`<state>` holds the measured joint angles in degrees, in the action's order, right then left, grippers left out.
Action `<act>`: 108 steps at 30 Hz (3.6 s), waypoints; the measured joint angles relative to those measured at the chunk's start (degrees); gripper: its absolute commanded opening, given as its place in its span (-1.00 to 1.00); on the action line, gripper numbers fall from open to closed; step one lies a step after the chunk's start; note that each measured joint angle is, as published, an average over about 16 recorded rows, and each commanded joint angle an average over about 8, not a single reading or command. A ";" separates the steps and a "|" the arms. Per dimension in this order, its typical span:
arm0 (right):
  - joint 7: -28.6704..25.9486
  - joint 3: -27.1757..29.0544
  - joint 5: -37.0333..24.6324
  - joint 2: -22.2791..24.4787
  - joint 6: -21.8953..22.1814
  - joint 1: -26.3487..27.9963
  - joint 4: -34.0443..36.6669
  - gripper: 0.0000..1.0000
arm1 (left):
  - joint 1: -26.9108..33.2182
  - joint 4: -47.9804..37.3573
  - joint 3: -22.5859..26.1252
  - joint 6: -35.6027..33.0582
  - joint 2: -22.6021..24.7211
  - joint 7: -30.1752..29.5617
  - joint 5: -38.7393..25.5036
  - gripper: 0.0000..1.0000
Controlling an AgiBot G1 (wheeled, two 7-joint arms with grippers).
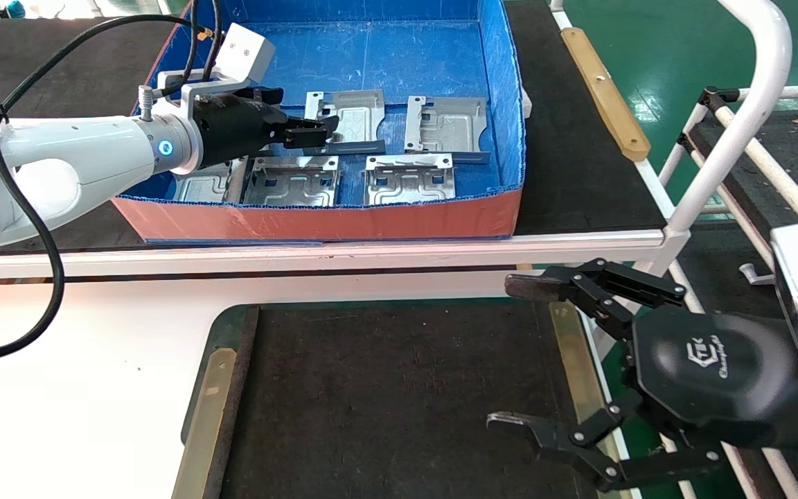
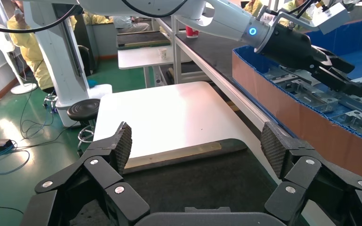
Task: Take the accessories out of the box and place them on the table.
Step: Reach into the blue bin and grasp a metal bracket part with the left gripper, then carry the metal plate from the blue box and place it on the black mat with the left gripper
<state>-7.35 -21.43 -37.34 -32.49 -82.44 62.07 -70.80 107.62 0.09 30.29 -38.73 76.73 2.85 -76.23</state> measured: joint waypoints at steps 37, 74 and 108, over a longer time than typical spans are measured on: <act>0.00 0.00 0.00 0.00 0.00 0.00 0.00 -1.00 | -0.60 1.54 -0.37 1.04 0.18 -0.07 0.66 -1.00; 0.00 0.00 0.00 0.00 0.00 0.00 0.00 -1.00 | -5.21 11.19 -9.06 -40.41 -22.10 18.26 15.89 -1.00; 0.00 -0.01 0.00 0.00 0.00 0.00 0.00 -0.66 | -39.48 55.18 2.29 -46.63 -39.35 23.52 29.18 -1.00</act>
<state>-7.34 -21.44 -37.33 -32.48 -82.44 62.08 -70.79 68.14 55.28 32.58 -85.36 37.37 26.38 -47.06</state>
